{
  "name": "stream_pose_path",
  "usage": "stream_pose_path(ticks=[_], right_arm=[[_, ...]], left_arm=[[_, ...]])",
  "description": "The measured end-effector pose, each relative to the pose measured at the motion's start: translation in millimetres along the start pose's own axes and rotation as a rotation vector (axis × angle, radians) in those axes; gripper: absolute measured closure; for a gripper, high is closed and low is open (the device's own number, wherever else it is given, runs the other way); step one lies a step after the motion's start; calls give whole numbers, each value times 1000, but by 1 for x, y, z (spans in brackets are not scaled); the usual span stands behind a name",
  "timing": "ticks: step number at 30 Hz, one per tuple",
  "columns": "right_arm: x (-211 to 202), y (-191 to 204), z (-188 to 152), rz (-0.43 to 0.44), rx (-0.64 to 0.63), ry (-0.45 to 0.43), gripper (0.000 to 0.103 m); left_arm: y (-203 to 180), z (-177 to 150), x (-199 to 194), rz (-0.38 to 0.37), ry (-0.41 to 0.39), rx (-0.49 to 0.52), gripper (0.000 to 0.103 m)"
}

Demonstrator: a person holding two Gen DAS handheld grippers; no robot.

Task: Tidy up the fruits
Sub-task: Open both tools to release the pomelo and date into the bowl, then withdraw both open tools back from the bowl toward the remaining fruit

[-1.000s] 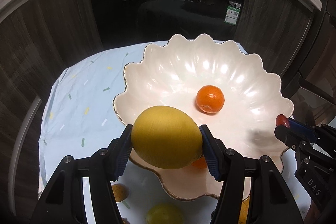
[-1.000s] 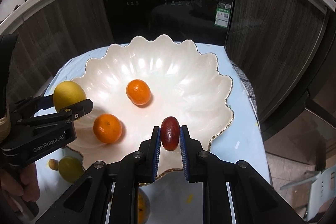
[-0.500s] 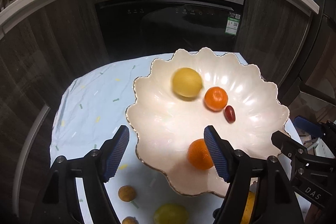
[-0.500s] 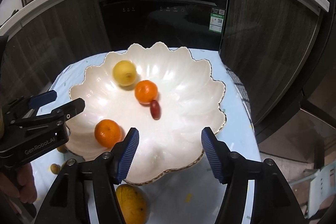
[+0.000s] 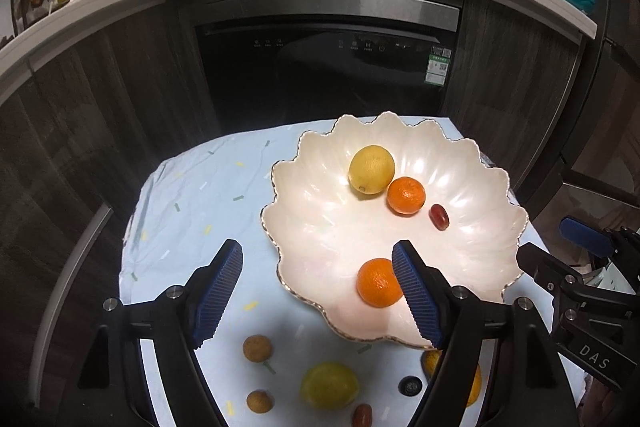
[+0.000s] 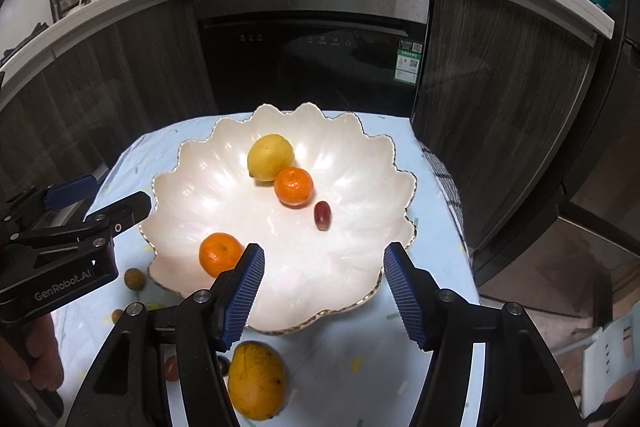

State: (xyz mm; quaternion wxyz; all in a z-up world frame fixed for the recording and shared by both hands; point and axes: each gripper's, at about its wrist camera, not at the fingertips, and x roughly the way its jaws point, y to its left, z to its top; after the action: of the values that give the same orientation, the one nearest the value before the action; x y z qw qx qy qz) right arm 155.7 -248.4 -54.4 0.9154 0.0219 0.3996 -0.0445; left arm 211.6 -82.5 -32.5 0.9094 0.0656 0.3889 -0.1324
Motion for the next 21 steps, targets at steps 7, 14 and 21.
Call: stream_pose_path(ticks=[7,14,21], right_arm=[[-16,3,-3,-2,-8,-24,40],[-31,5,-8,-2,-10,-44,40],[-41,7,-15,1,-12,-52,40]], left_arm=[[2,-4,-17,3,-17,-4,26],[2,-10,-35,6,-35,-4,26],[3,-17,-47,8,-44,-10,26]])
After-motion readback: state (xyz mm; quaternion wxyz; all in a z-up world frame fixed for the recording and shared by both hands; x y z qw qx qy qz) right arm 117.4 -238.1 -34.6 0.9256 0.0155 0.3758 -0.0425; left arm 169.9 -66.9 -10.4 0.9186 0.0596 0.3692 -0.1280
